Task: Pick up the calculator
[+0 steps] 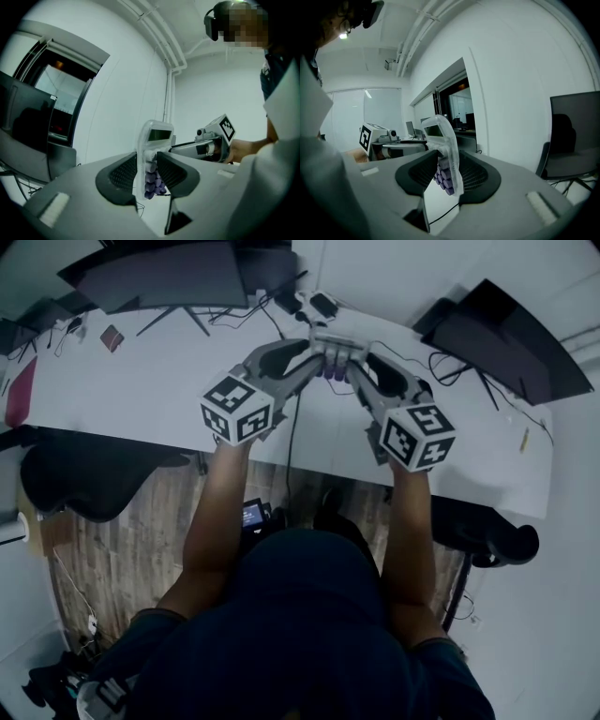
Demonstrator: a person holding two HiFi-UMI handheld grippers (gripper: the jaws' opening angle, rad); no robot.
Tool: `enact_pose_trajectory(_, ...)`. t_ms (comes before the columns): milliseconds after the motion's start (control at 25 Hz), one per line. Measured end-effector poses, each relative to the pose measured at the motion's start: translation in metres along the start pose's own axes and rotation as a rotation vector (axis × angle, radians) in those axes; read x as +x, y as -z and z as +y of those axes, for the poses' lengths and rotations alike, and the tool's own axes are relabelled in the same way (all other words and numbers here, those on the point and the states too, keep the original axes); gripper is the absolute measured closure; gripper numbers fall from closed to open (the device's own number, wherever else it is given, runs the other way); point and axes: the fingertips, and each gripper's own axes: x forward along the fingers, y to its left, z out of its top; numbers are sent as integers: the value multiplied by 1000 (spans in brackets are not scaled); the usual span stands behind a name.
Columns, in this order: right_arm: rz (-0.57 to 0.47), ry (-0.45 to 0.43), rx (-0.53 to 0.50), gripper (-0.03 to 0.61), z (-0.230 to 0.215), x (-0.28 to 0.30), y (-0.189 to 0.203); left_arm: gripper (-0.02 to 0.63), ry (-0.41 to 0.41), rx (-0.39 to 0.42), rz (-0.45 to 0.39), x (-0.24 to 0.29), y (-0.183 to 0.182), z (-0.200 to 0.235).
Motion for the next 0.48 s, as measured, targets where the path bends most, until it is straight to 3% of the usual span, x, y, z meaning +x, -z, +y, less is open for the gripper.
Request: enact_pose_trajectory(480,-82,-22,-102,426,34,-18,-44,486,-23,103,-165,-27,-50,-14)
